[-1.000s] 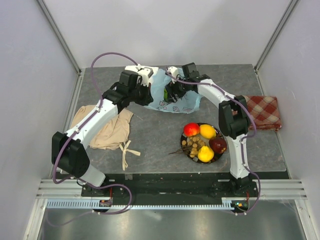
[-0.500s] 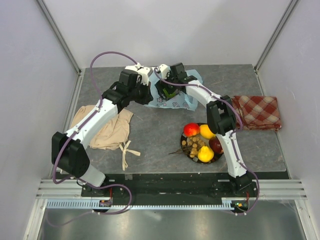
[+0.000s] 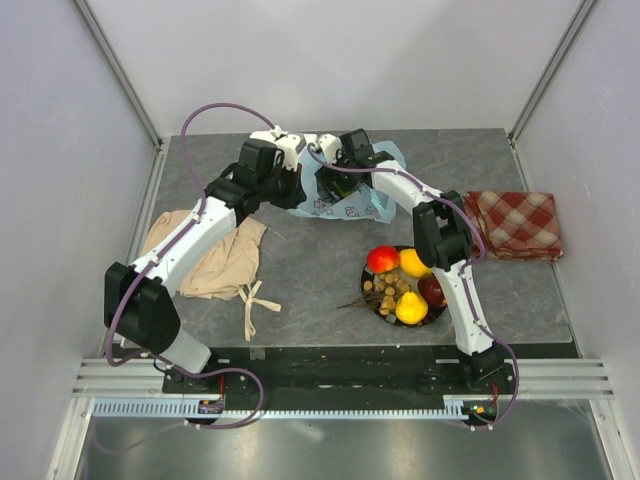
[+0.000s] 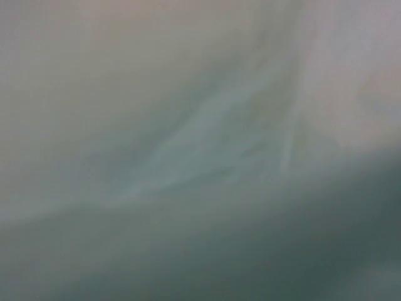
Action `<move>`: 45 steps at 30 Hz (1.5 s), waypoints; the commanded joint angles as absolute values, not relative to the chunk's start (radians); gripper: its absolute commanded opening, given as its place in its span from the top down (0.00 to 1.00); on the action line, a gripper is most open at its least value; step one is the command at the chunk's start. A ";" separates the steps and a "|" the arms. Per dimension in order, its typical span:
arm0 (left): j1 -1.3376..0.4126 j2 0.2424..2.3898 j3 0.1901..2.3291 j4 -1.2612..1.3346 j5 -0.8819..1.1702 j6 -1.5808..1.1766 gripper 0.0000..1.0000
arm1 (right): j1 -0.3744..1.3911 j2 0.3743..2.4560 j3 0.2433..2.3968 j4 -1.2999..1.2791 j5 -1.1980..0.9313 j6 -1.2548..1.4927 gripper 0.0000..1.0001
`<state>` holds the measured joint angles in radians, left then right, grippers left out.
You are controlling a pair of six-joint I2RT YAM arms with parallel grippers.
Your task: Take the fake fruits out of the plastic bag
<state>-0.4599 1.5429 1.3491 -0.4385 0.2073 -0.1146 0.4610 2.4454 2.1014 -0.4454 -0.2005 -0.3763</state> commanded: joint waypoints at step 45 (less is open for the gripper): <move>-0.454 1.572 1.433 -0.354 0.200 -0.118 0.98 | 0.225 1.542 1.384 -1.302 -0.508 -0.991 0.50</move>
